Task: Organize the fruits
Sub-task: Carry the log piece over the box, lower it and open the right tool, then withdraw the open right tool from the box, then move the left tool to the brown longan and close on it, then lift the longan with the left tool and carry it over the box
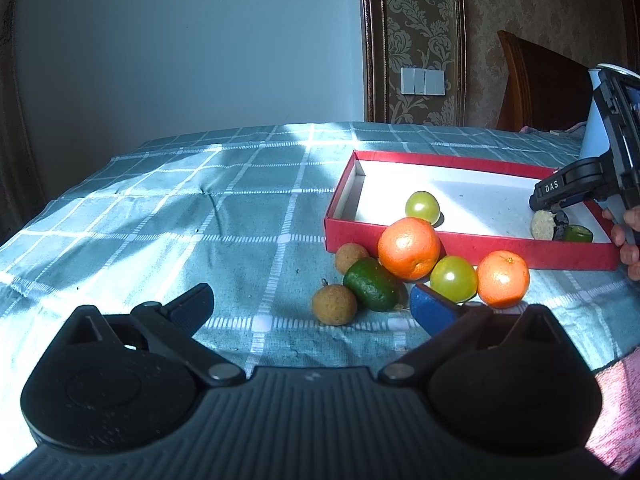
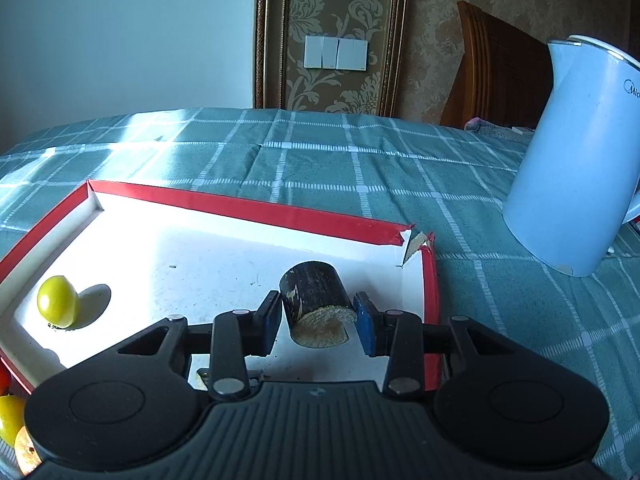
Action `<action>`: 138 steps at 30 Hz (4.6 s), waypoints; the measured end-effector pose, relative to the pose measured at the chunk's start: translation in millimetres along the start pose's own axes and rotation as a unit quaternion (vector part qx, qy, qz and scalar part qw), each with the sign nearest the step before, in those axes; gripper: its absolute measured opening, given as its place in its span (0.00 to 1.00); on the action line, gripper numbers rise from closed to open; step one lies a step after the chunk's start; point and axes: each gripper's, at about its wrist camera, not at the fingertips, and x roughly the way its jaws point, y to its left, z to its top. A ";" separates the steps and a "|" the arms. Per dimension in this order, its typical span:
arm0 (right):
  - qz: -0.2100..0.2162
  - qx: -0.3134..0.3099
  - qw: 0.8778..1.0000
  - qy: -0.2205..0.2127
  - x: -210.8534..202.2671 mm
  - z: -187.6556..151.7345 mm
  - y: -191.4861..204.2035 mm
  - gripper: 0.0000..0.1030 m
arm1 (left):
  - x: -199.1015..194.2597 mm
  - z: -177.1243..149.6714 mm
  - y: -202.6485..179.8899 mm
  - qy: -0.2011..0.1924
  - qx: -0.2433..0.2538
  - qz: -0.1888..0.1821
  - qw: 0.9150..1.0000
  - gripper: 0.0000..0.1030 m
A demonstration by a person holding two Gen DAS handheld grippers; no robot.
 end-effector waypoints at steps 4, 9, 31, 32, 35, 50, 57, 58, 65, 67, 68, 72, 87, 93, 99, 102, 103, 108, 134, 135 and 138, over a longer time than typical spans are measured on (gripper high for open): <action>-0.003 0.000 1.000 0.004 4.2 -3.9 -0.5 0.38 | 3.4 0.9 -0.2 0.013 0.000 -0.002 1.000 1.00; 0.000 -0.002 1.000 0.006 3.2 -3.5 -0.1 0.38 | 4.4 0.1 0.7 0.018 0.000 0.002 1.000 1.00; 0.120 -0.094 0.984 -0.089 -151.2 -106.0 12.8 0.71 | -7.5 13.7 9.9 0.000 -0.013 -0.002 1.000 1.00; 0.119 -0.099 0.984 -0.088 -151.5 -110.7 14.4 0.71 | -8.0 14.9 8.6 -0.003 -0.009 -0.004 1.000 1.00; 0.119 -0.101 0.984 -0.084 -147.7 -120.4 16.3 0.71 | -8.5 17.7 5.1 -0.008 -0.006 -0.020 1.000 1.00; 0.129 -0.070 0.987 -0.072 -127.4 -128.1 5.9 0.71 | 21.3 8.1 14.0 0.031 0.024 -0.047 0.998 0.90; 0.131 -0.061 0.988 -0.063 -122.3 -125.8 3.8 0.71 | 30.8 4.3 10.9 0.041 0.048 -0.061 0.996 0.81; 0.128 -0.061 0.988 -0.062 -121.7 -125.6 4.0 0.71 | 32.0 3.8 11.1 0.043 0.046 -0.067 0.996 0.80; 0.123 -0.061 0.989 -0.054 -118.5 -124.5 5.2 0.72 | 32.2 6.7 7.5 0.047 0.052 -0.109 0.992 0.57; 0.122 -0.058 0.989 -0.053 -118.2 -124.6 4.5 0.74 | 31.0 8.3 6.5 0.049 0.054 -0.119 0.990 0.48; 0.122 -0.056 0.990 -0.052 -118.0 -124.5 3.8 0.74 | 30.3 8.5 6.3 0.050 0.056 -0.122 0.990 0.44; 0.122 -0.042 0.990 -0.048 -116.6 -123.8 -0.1 0.74 | 29.5 6.2 11.3 0.045 0.054 -0.131 0.989 0.42; 0.115 -0.038 0.992 -0.045 -115.8 -123.6 -0.2 0.76 | 36.3 3.7 17.9 0.054 0.047 -0.148 0.986 0.44; 0.113 -0.036 0.992 -0.043 -115.1 -123.3 -0.8 0.78 | 35.9 3.0 23.0 0.053 0.041 -0.152 0.986 0.34; 0.107 -0.035 0.993 -0.040 -114.1 -123.2 -0.4 0.82 | 35.9 3.0 26.7 0.053 0.033 -0.149 0.987 0.25; 0.107 -0.036 0.993 -0.039 -113.5 -122.8 0.0 0.83 | 37.6 3.6 29.7 0.054 0.026 -0.145 0.988 0.25; 0.106 -0.036 0.993 -0.039 -113.6 -122.7 0.3 0.83 | 37.7 3.6 29.9 0.053 0.026 -0.143 0.988 0.25; 0.103 -0.039 0.993 -0.037 -112.8 -122.8 1.5 0.88 | 30.9 5.4 30.4 0.045 0.026 -0.139 0.989 0.25; 0.101 -0.038 0.994 -0.035 -112.2 -123.7 2.4 0.91 | 40.7 60.6 -8.3 0.005 0.043 -0.131 0.990 0.25; 0.101 -0.038 0.994 -0.034 -112.3 -123.7 2.3 0.91 | 45.6 63.2 -10.6 0.007 0.044 -0.129 0.991 0.25; 0.101 -0.038 0.994 -0.034 -112.4 -123.7 2.4 0.91 | 58.7 69.5 -15.7 0.011 0.044 -0.121 0.992 0.25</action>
